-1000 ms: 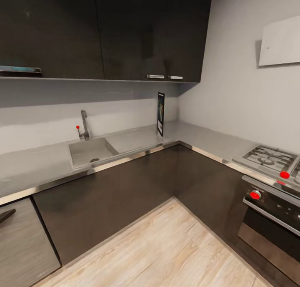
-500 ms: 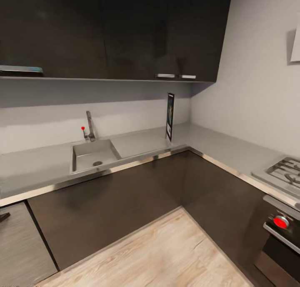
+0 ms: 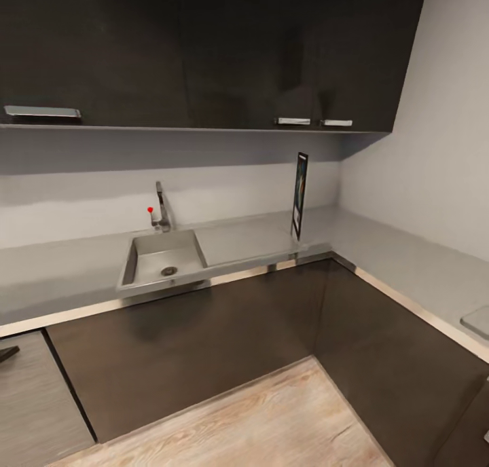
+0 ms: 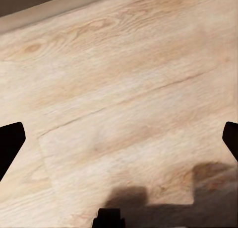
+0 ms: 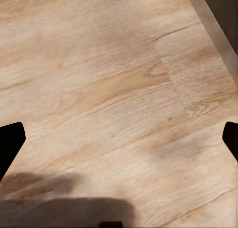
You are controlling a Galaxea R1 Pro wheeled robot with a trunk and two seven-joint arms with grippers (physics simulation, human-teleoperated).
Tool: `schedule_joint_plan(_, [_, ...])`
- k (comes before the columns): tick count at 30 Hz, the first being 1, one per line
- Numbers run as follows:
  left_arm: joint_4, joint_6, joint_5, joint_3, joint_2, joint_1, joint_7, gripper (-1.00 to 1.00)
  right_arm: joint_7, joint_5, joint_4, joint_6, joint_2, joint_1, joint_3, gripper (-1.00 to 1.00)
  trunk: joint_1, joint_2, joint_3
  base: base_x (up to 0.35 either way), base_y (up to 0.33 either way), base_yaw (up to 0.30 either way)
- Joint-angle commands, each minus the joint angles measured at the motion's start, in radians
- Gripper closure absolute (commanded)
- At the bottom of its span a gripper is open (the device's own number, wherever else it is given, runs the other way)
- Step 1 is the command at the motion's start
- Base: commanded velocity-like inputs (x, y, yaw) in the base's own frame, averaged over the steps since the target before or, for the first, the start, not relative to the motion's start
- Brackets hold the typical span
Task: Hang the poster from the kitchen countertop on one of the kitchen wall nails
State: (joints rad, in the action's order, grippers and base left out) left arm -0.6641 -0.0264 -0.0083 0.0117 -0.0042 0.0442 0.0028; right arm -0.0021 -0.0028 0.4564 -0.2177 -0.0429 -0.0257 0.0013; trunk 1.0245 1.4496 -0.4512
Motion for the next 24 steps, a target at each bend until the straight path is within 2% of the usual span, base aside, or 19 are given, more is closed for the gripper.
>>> schedule_joint_plan(1, [-0.001, -0.001, -0.001, 0.001, 0.000, 0.000, 0.000, -1.00, 0.000, 0.000, -0.001, -0.003, 0.000, 0.000, 0.000, -1.00, 0.000, 0.000, -0.001, 0.255, -0.224, 0.096])
schedule_joint_plan(7, [-0.002, -0.002, 0.000, 0.001, 0.000, 0.000, 0.000, -1.00, 0.000, 0.003, -0.001, -0.003, -0.001, -0.001, 0.000, -1.00, 0.000, 0.000, -0.001, 0.173, -0.155, 0.024])
schedule_joint_plan(18, [-0.002, -0.003, 0.005, 0.003, 0.000, 0.000, 0.000, -1.00, 0.001, -0.002, 0.002, -0.004, -0.001, -0.001, -0.004, -1.00, 0.000, 0.000, -0.001, 0.023, -0.021, 0.003])
schedule_joint_plan(20, [0.013, -0.005, 0.010, 0.026, 0.002, 0.000, -0.002, -1.00, 0.000, -0.006, 0.089, -0.006, 0.003, -0.002, -0.005, -1.00, 0.000, 0.000, -0.001, 0.000, 0.000, 0.000])
schedule_joint_plan(22, [0.047, -0.006, 0.011, 0.095, 0.007, 0.000, -0.006, -1.00, 0.002, -0.008, 0.238, -0.001, 0.006, 0.002, -0.003, -1.00, 0.000, 0.000, -0.001, 0.000, 0.000, 0.000])
schedule_joint_plan(23, [0.058, -0.006, 0.011, 0.160, 0.009, 0.000, -0.011, -1.00, 0.002, -0.008, 0.325, 0.003, 0.007, 0.003, -0.002, -1.00, 0.000, 0.000, -0.001, 0.000, 0.000, 0.000])
schedule_joint_plan(24, [0.060, -0.007, 0.011, 0.178, 0.009, 0.000, -0.015, -1.00, 0.001, -0.008, 0.355, 0.005, 0.007, 0.003, -0.001, -1.00, 0.000, 0.000, -0.001, 0.000, 0.000, 0.000])
